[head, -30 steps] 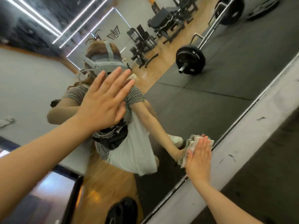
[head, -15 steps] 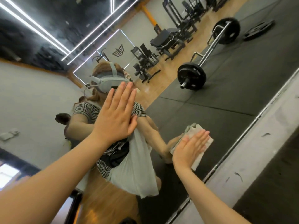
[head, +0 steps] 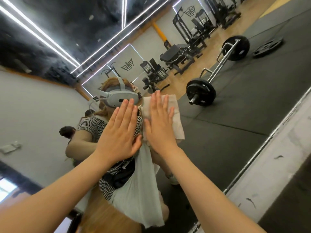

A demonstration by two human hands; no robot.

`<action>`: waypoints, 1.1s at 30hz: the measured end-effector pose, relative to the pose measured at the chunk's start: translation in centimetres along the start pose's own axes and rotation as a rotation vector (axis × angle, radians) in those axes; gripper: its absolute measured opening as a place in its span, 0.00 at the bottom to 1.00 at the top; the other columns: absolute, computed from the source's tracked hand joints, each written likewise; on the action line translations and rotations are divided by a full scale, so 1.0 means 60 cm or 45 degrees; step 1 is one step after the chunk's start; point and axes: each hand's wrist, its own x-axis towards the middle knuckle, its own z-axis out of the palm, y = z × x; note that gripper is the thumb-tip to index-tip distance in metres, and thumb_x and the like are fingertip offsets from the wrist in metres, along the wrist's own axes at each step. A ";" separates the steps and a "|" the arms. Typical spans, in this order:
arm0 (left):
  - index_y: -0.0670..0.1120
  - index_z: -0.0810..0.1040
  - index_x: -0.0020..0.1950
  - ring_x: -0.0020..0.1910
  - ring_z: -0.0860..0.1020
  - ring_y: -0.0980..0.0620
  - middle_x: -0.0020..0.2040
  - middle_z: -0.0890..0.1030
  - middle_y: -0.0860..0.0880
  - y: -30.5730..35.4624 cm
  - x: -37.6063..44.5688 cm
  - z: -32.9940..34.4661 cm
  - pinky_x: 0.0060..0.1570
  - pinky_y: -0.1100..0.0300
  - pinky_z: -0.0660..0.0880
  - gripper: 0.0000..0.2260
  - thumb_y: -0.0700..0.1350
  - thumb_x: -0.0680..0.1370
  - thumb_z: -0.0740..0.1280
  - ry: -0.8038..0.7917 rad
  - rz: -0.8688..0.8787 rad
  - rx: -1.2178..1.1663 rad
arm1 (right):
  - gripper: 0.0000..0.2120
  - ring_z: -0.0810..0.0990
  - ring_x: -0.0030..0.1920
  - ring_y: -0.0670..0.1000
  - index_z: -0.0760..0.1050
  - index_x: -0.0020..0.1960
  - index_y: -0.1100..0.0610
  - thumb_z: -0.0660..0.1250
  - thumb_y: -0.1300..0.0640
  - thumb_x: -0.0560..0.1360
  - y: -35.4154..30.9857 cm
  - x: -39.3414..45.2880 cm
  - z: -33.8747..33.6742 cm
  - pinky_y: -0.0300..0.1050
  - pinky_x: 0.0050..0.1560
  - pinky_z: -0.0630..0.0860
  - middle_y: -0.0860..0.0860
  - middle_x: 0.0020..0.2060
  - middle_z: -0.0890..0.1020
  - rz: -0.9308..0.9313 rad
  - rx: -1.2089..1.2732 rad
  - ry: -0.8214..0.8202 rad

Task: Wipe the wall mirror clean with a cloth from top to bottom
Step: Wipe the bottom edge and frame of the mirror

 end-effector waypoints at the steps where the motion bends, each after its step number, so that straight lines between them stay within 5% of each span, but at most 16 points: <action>1: 0.32 0.54 0.76 0.76 0.54 0.38 0.76 0.55 0.33 0.000 0.000 0.000 0.76 0.46 0.50 0.34 0.53 0.77 0.56 -0.003 -0.002 -0.001 | 0.30 0.31 0.74 0.50 0.32 0.73 0.55 0.50 0.53 0.81 0.009 0.000 0.003 0.43 0.70 0.24 0.50 0.74 0.35 -0.066 -0.064 0.035; 6: 0.33 0.54 0.76 0.76 0.55 0.38 0.77 0.55 0.35 0.000 -0.001 0.001 0.76 0.46 0.51 0.34 0.54 0.78 0.55 -0.014 0.012 -0.016 | 0.33 0.47 0.75 0.49 0.43 0.77 0.58 0.51 0.46 0.79 0.051 -0.008 0.016 0.46 0.74 0.38 0.53 0.75 0.53 -0.203 -0.304 0.239; 21: 0.33 0.58 0.75 0.76 0.57 0.39 0.76 0.59 0.35 0.001 0.002 -0.003 0.74 0.43 0.54 0.33 0.54 0.77 0.54 -0.131 0.013 0.012 | 0.30 0.48 0.77 0.51 0.48 0.78 0.59 0.49 0.49 0.79 0.229 -0.134 -0.010 0.42 0.76 0.40 0.51 0.77 0.52 0.302 -0.229 0.416; 25: 0.33 0.59 0.75 0.76 0.57 0.38 0.76 0.59 0.35 0.002 0.002 -0.004 0.74 0.42 0.54 0.33 0.54 0.77 0.54 -0.129 0.013 0.014 | 0.31 0.48 0.77 0.51 0.49 0.78 0.60 0.48 0.48 0.78 0.290 -0.194 -0.024 0.39 0.76 0.38 0.52 0.77 0.53 0.482 -0.230 0.335; 29: 0.33 0.59 0.75 0.76 0.57 0.38 0.76 0.59 0.34 0.002 0.003 -0.004 0.74 0.43 0.53 0.33 0.54 0.77 0.53 -0.125 0.011 0.009 | 0.33 0.48 0.78 0.53 0.46 0.78 0.58 0.44 0.44 0.77 0.349 -0.267 -0.042 0.51 0.77 0.46 0.55 0.78 0.52 0.679 -0.292 0.213; 33: 0.33 0.60 0.75 0.76 0.58 0.37 0.76 0.60 0.34 0.003 0.004 -0.005 0.74 0.42 0.54 0.32 0.54 0.77 0.53 -0.115 0.006 0.013 | 0.33 0.45 0.78 0.50 0.44 0.79 0.58 0.43 0.45 0.78 0.356 -0.301 -0.047 0.48 0.77 0.43 0.53 0.79 0.47 0.848 -0.258 0.169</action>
